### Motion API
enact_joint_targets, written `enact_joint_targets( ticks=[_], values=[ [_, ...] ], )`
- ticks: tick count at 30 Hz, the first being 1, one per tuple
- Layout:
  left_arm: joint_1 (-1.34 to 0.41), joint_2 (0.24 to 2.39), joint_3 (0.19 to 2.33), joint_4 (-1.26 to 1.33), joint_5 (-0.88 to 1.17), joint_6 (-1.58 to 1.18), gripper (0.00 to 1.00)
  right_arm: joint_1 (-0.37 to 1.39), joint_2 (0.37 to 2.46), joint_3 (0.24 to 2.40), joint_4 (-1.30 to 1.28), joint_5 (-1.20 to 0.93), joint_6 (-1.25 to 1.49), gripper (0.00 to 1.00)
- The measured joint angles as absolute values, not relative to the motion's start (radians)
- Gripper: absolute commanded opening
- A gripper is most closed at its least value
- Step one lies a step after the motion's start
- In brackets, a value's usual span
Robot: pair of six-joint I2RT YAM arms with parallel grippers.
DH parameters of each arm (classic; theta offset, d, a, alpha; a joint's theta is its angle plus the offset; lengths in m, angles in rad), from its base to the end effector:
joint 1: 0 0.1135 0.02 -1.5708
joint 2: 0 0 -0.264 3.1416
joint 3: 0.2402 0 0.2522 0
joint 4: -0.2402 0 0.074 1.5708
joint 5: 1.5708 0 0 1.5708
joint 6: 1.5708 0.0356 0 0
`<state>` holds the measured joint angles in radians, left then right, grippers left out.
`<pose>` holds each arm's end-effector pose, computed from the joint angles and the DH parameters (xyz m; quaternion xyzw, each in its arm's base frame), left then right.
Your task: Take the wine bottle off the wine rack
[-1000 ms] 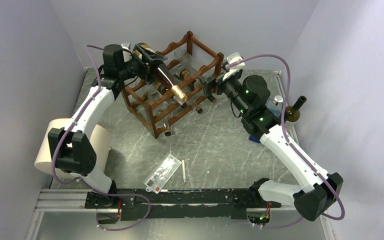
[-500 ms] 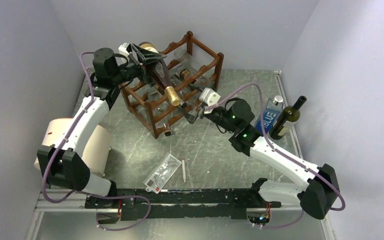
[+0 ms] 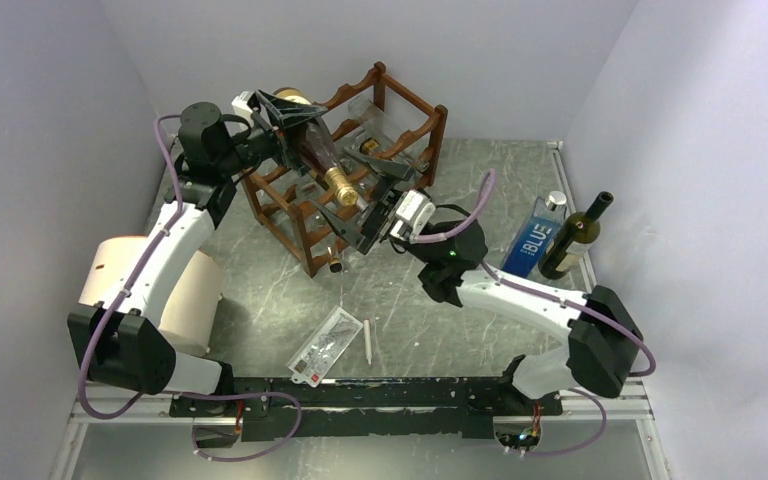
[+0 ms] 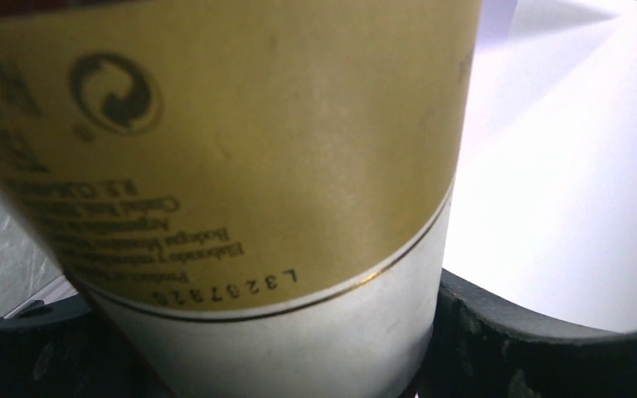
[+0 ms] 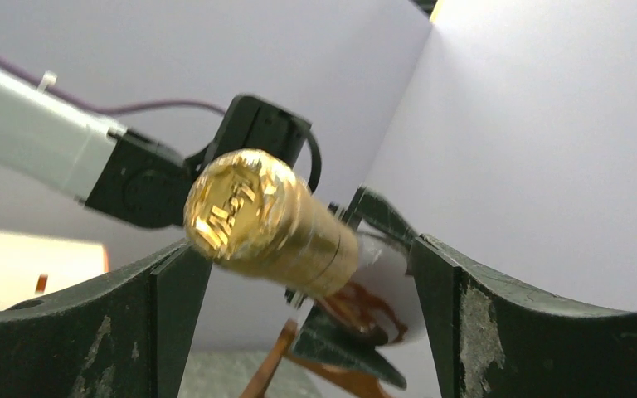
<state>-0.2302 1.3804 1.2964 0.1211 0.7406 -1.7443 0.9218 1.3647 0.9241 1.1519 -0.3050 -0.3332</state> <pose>0.3055 -0.0963 0.4157 -0.2548 0.6491 -0.6986 0.1603 0.1697 0.2414 0.3922 -0.3536 0.2523 0.3212 0.8415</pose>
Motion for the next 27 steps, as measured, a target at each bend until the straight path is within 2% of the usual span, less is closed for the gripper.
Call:
enact_joint_targets(
  ticks=[6, 8, 10, 12, 15, 16, 21, 24, 26, 27],
  values=[
    [-0.239, 1.378, 1.290, 0.125, 0.724, -1.765, 0.07, 0.934, 1.449, 0.995, 1.299, -0.252, -0.273, 0.73],
    [-0.241, 1.377, 1.283, 0.128, 0.721, -1.771, 0.07, 0.936, 1.464, 1.016, 1.324, -0.239, -0.265, 0.60],
    [-0.242, 1.377, 1.280, 0.127, 0.713, -1.778, 0.07, 0.937, 1.473, 1.028, 1.341, -0.230, -0.261, 0.53],
    [-0.245, 1.377, 1.275, 0.131, 0.704, -1.785, 0.07, 0.937, 1.489, 1.042, 1.354, -0.220, -0.257, 0.54],
    [-0.250, 1.377, 1.267, 0.145, 0.697, -1.800, 0.07, 0.937, 1.512, 1.050, 1.372, -0.207, -0.258, 0.65],
    [-0.253, 1.377, 1.266, 0.145, 0.696, -1.805, 0.07, 0.937, 1.519, 1.050, 1.377, -0.200, -0.259, 0.66],
    [-0.262, 1.377, 1.266, 0.152, 0.694, -1.821, 0.07, 0.937, 1.536, 1.050, 1.387, -0.174, -0.270, 0.57],
    [-0.265, 1.376, 1.266, 0.153, 0.686, -1.826, 0.07, 0.937, 1.536, 1.050, 1.390, -0.165, -0.276, 0.46],
    [-0.266, 1.376, 1.266, 0.153, 0.679, -1.831, 0.07, 0.937, 1.536, 1.050, 1.390, -0.159, -0.287, 0.26],
    [-0.266, 1.377, 1.266, 0.152, 0.677, -1.837, 0.07, 0.937, 1.536, 1.050, 1.394, -0.151, -0.316, 0.11]
  ],
)
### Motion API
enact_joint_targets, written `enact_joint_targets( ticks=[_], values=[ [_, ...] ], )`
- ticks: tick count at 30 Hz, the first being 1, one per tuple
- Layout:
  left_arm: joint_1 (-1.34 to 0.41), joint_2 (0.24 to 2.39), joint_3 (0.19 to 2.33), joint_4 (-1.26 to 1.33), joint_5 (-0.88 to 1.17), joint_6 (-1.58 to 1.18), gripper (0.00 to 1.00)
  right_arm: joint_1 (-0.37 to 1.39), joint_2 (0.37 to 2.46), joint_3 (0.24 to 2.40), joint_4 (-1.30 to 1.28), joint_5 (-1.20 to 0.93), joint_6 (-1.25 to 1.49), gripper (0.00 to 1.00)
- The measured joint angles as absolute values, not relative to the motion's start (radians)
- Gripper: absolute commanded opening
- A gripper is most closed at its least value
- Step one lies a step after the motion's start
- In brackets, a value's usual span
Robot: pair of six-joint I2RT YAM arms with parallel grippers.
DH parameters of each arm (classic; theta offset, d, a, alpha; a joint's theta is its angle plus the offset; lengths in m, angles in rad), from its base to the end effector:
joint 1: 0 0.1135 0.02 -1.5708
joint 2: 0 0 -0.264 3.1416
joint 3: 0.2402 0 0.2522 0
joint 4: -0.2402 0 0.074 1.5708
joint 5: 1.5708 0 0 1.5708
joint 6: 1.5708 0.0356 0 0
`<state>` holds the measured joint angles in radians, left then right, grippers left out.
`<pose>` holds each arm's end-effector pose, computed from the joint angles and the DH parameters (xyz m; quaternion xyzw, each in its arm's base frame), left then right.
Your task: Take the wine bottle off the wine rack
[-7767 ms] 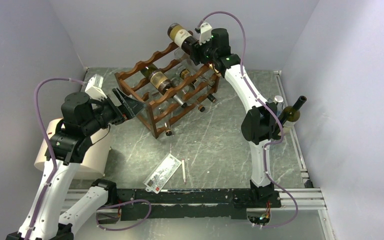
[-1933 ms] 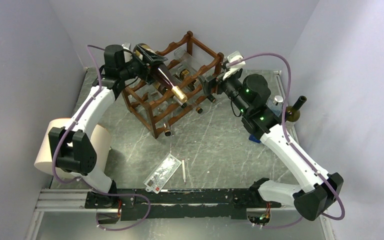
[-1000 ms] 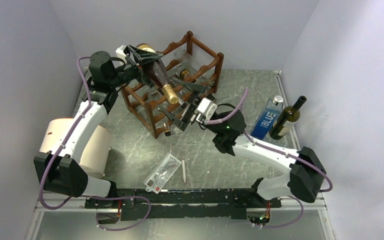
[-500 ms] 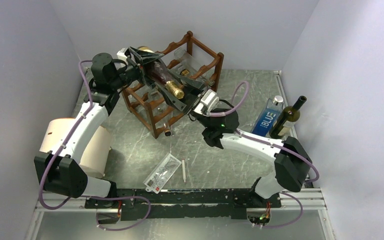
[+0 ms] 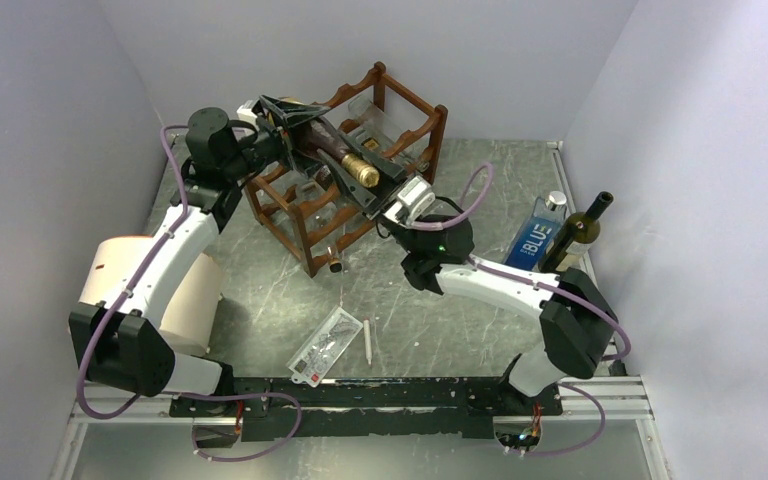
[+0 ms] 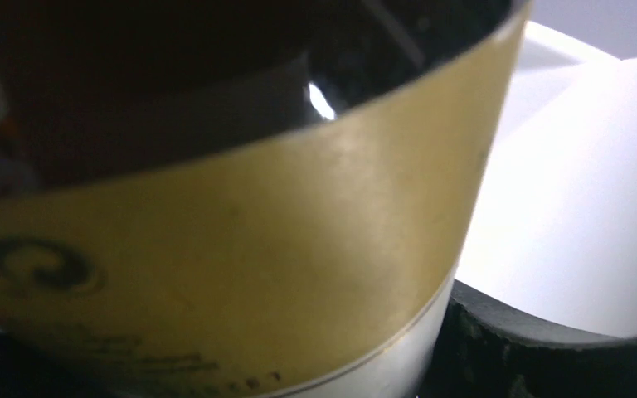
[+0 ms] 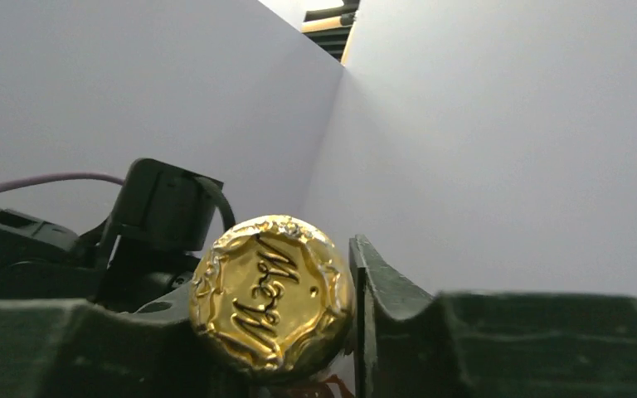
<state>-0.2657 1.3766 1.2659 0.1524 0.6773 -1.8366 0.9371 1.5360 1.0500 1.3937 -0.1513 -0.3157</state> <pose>0.3037 -0.1058 0.4093 -0.2922 0.6312 -0.7050 0.1384 0.1867 0.2632 0.4020 -0.2482 0.2211 0.3117 0.8902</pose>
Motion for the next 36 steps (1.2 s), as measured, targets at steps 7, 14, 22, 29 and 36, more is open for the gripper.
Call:
enact_joint_targets(
  ticks=[7, 14, 22, 29, 36],
  values=[
    [-0.268, 1.365, 1.230, 0.202, 0.634, -1.915, 0.99, 0.937, 1.546, 1.117, 1.331, -0.101, -0.348, 0.00],
    [-0.281, 1.293, 1.199, 0.200, 0.561, -1.920, 0.94, 0.956, 1.604, 1.287, 1.258, -0.033, -0.359, 0.00],
    [-0.271, 1.235, 1.179, 0.158, 0.455, -1.964, 0.99, 0.976, 1.662, 1.417, 1.153, -0.034, -0.401, 0.00],
    [-0.277, 1.172, 1.025, 0.272, 0.365, -2.042, 0.95, 0.981, 1.661, 1.391, 1.111, -0.072, -0.407, 0.00],
    [-0.302, 1.182, 0.958, 0.418, 0.334, -2.033, 0.95, 0.979, 1.633, 1.291, 1.228, -0.064, -0.405, 0.00]
  ],
)
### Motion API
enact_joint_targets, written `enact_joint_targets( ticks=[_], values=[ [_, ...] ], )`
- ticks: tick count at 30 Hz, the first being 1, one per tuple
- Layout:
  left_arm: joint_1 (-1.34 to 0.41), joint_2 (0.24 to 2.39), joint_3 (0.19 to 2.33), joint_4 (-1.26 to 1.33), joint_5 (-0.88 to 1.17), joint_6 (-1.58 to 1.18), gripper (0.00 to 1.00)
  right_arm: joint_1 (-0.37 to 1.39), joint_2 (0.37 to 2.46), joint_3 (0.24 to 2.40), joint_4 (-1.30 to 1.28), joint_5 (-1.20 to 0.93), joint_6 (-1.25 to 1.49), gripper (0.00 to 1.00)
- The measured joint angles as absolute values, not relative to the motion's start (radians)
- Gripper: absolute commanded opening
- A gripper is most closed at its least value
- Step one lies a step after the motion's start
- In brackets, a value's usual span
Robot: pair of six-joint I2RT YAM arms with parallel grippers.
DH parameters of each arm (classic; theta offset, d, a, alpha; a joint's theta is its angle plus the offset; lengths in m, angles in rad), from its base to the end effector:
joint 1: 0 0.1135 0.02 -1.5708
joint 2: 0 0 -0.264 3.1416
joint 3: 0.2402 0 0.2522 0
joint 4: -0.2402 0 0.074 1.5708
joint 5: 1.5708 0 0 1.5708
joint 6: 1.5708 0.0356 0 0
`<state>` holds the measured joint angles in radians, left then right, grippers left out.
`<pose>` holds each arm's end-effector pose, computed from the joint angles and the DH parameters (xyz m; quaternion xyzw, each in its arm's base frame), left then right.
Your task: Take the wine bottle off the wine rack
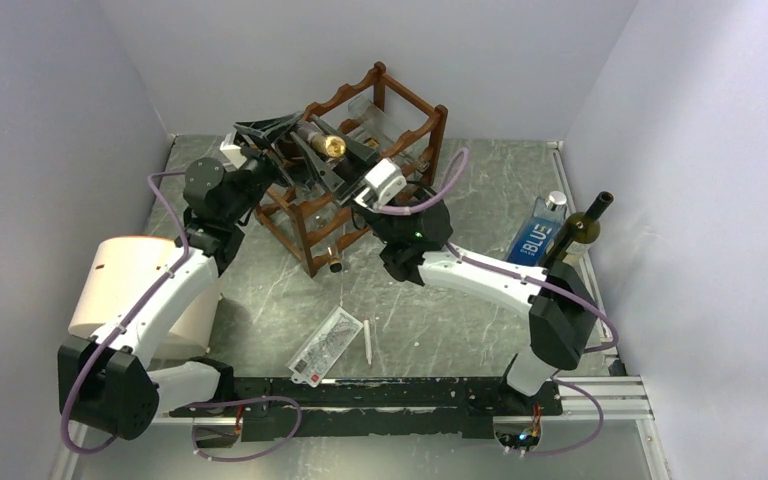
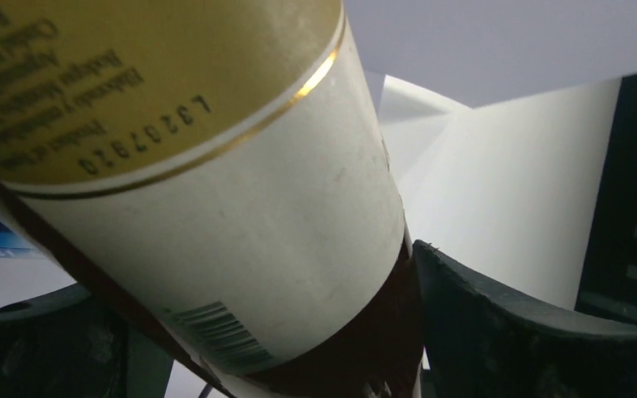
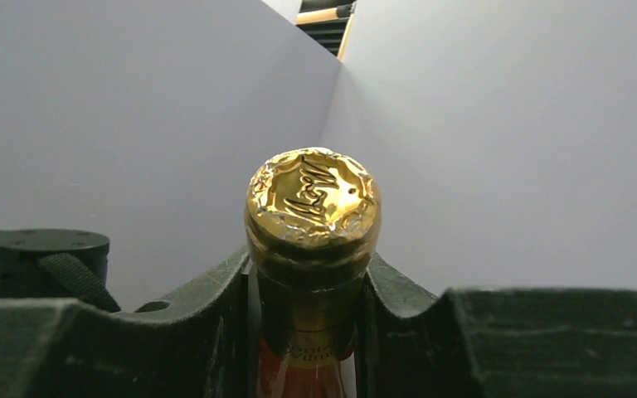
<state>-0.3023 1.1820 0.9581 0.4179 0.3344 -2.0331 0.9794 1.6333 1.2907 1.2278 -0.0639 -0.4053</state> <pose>0.2616 -0.0938 0.3827 -0.3936 0.5040 -0.7419 0.2015 0.1970 0.2974 0.4360 -0.2376 0.2394 0.2768 0.8998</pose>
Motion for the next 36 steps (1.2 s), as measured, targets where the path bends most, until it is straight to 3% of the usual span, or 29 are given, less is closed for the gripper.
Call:
enact_joint_targets(
  ticks=[6, 18, 28, 36],
  values=[
    [-0.323, 1.190, 0.873, 0.593, 0.328, -2.046, 0.95, 0.975, 1.616, 1.186, 1.397, 0.063, -0.365, 0.00],
    [-0.344, 1.198, 0.855, 0.702, 0.379, -2.030, 0.95, 0.928, 1.620, 1.233, 1.459, 0.336, -0.213, 0.00],
    [-0.318, 1.121, 0.857, 0.868, 0.367, -1.947, 0.95, 0.799, 1.646, 1.494, 1.062, 0.336, -0.329, 0.00],
    [-0.318, 1.064, 0.909, 0.712, 0.397, -1.716, 0.95, 0.821, 1.545, 1.553, 0.660, 0.279, -0.334, 0.00]
  ],
)
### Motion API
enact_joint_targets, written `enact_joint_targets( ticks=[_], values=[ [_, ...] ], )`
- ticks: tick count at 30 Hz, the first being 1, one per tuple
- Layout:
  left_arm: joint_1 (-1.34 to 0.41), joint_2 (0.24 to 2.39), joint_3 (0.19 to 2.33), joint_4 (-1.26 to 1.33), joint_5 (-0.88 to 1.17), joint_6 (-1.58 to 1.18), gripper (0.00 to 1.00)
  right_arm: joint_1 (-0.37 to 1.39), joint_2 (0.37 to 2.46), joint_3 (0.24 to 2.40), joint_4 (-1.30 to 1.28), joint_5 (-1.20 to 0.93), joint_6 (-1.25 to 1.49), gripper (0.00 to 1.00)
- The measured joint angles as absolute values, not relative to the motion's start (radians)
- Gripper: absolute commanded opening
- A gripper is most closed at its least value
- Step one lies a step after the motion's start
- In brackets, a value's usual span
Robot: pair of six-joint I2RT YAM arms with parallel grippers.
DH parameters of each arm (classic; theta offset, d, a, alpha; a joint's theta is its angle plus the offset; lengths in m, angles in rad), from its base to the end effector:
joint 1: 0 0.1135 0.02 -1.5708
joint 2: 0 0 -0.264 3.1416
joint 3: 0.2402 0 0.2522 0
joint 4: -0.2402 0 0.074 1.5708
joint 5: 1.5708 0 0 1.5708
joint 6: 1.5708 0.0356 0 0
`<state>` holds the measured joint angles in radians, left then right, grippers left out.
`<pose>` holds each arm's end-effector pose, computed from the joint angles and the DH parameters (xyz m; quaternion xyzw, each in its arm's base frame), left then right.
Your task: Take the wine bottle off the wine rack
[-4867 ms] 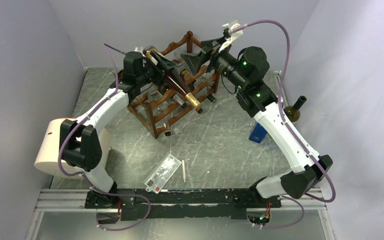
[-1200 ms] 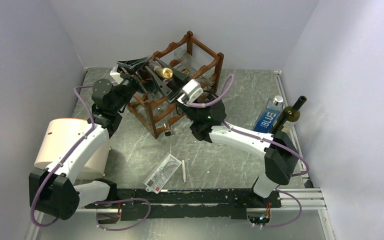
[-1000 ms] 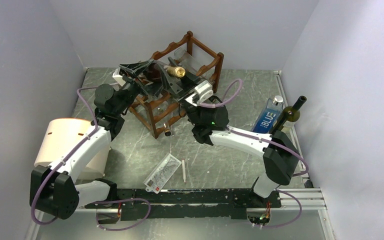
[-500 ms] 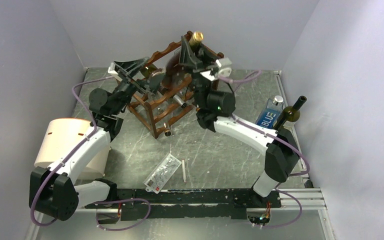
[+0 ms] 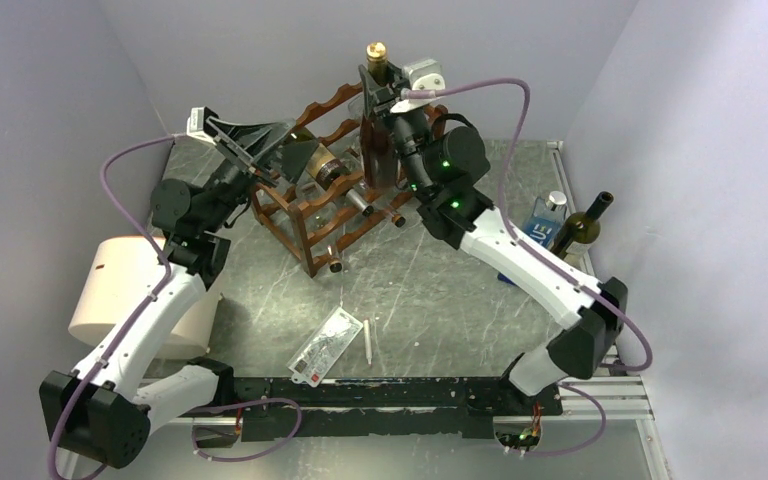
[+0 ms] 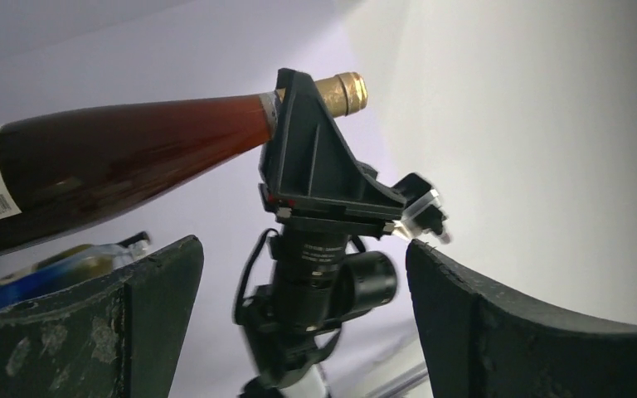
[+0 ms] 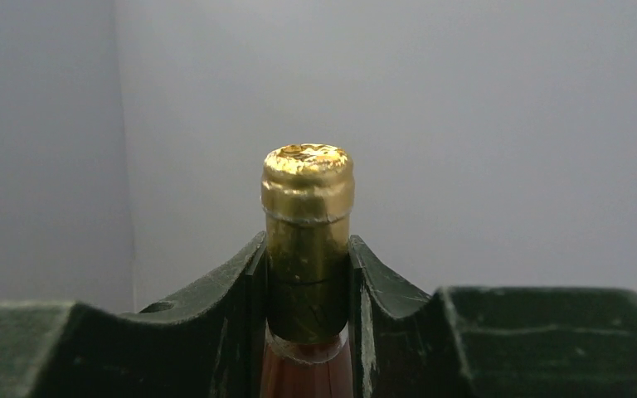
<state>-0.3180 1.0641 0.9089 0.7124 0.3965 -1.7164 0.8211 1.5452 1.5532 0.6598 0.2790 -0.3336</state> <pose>0.2178 -0.0862 0.4222 -0.1745 0.4750 -0.7794 0.3693 0.2407 0.2441 0.5064 -0.1310 0.4303 0.1562 0.8794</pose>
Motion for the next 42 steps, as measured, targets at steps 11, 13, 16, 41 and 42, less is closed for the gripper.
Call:
enact_joint_targets(
  ticks=[11, 13, 16, 41, 42],
  values=[
    [-0.318, 1.055, 1.097, 0.320, 0.493, -1.364, 0.95, 0.798, 1.296, 1.397, 0.112, 0.355, -0.291, 0.00],
    [-0.318, 1.035, 1.097, 0.265, 0.492, -1.320, 0.95, 0.783, 1.272, 1.369, 0.044, 0.364, -0.268, 0.00],
    [-0.318, 1.003, 1.099, 0.184, 0.490, -1.261, 0.95, 0.753, 1.227, 1.292, -0.026, 0.378, -0.228, 0.00],
    [-0.318, 0.905, 1.107, -0.062, 0.478, -1.093, 0.95, 0.351, 1.091, 0.943, 0.083, 0.348, -0.111, 0.00],
    [-0.318, 0.905, 1.107, -0.064, 0.478, -1.092, 0.95, 0.326, 1.106, 0.952, 0.085, 0.337, -0.107, 0.00]
  ],
)
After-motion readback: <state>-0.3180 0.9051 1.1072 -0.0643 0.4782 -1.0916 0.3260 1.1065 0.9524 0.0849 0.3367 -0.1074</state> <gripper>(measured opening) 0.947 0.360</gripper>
